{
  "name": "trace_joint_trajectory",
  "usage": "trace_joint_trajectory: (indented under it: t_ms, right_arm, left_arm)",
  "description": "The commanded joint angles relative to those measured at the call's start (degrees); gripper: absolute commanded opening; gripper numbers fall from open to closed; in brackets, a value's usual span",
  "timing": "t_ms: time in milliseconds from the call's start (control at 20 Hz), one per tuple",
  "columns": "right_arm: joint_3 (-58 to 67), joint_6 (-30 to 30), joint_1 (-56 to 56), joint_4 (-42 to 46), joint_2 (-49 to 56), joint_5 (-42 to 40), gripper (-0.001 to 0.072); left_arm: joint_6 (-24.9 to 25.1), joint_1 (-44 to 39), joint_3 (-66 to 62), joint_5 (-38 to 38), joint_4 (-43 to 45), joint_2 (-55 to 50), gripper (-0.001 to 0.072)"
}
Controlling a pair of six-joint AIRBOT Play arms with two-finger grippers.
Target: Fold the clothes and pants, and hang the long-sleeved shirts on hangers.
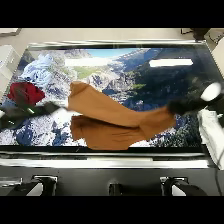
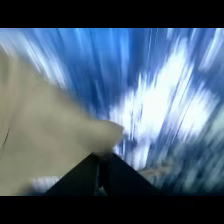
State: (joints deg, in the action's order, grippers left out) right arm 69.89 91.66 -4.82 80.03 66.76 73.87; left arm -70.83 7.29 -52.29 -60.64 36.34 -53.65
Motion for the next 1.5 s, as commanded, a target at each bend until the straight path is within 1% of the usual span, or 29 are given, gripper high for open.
trace_joint_trajectory:
  t_ms: [0,100,150,250,350,450,600,650,750,850,950,1050,1100,1200,1250,1300,1350,1400,1450]
  right_arm:
    - [24.33,-1.29,0.02,7.04,-3.82,-6.75,0.0044]
    - [38.88,-1.27,0.02,11.34,-6.4,-12.41,0.0044]
    - [44.46,-1.25,0.02,12.76,-7.85,-13.88,0.0044]
    - [49.31,-0.94,0.02,12.79,-11.37,-13.84,0.0044]
    - [49.13,-0.81,0.02,12.61,-15.43,-12.76,0.0044]
    - [49.13,-0.87,0.02,12.68,-17.62,-13.46,0.0044]
    - [49.13,-0.87,0.02,12.68,-18.97,-19.63,0.0044]
    - [49.13,-1.05,0.02,12.7,-19.02,-21.09,0.0044]
    - [49.13,-2.89,0.02,12.72,-18.53,-21.44,0.0044]
    - [49.13,-4.09,0.02,12.81,-16.92,-21.03,0.0044]
    - [48.15,-4.33,0.02,12.81,-13.44,-18.58,0.0044]
    - [44.89,-5.05,0.02,12.63,-7.96,-14.01,0.0045]
    - [42.82,-5.16,0.02,12.39,-4.44,-12.63,0.0044]
    - [37.97,-4.31,0.02,12.04,4.57,-12.28,0.0044]
    - [35.87,-2.12,0.02,11.8,9.79,-13.57,0.0044]
    - [34.95,0.74,0.02,11.45,14.88,-15.13,0.0044]
    - [34.97,5.79,0.02,10.19,20.2,-15.93,0.0045]
    - [34.97,10.6,0.02,7.61,24.55,-16.83,0.0045]
    - [34.97,13.9,0.02,3.54,28.55,-16.87,0.0045]
  left_arm:
    - [0.55,2.95,-27.78,5.86,-0.26,5.14,0.0022]
    - [0.55,5.79,-42.51,10.82,0.76,5.14,0.0023]
    - [0.52,7.06,-48.65,12.09,1.66,5.16,0.0023]
    - [0.15,8.07,-55.52,12.09,1.79,5.9,0.0023]
    - [-0.28,7.85,-56.7,12.26,1.53,7.76,0.0023]
    - [-0.28,7.87,-56.7,13.03,1.6,9.57,0.0023]
    - [-0.28,7.87,-56.7,17.64,1.6,10.86,0.0023]
    - [-0.31,7.87,-56.7,18.14,1.6,10.88,0.0023]
    - [-0.28,7.87,-56.68,17.2,1.66,10.6,0.0023]
    - [-0.31,7.87,-56.43,15.5,3.58,9.31,0.0023]
    - [-1.81,7.87,-54.31,11.93,5.62,6.91,0.0023]
    - [-2.89,7.82,-48.74,6.54,6.38,2.8,0.0023]
    - [-2.89,7.52,-44.81,5.27,6.4,0.52,0.0023]
    - [-2.89,6.08,-35.12,6.14,6.67,-5.25,0.0023]
    - [-3.23,5.38,-30.71,7.63,6.6,-9.03,0.0023]
    - [-5.81,4.81,-27.67,9.35,6.6,-13.14,0.0024]
    - [-7.45,4.44,-25.81,11.45,6.58,-18.01,0.0024]
    - [-7.85,4.33,-25.64,12.7,6.58,-22.86,0.0024]
    - [-7.82,4.09,-25.94,13.68,6.03,-27.36,0.0024]
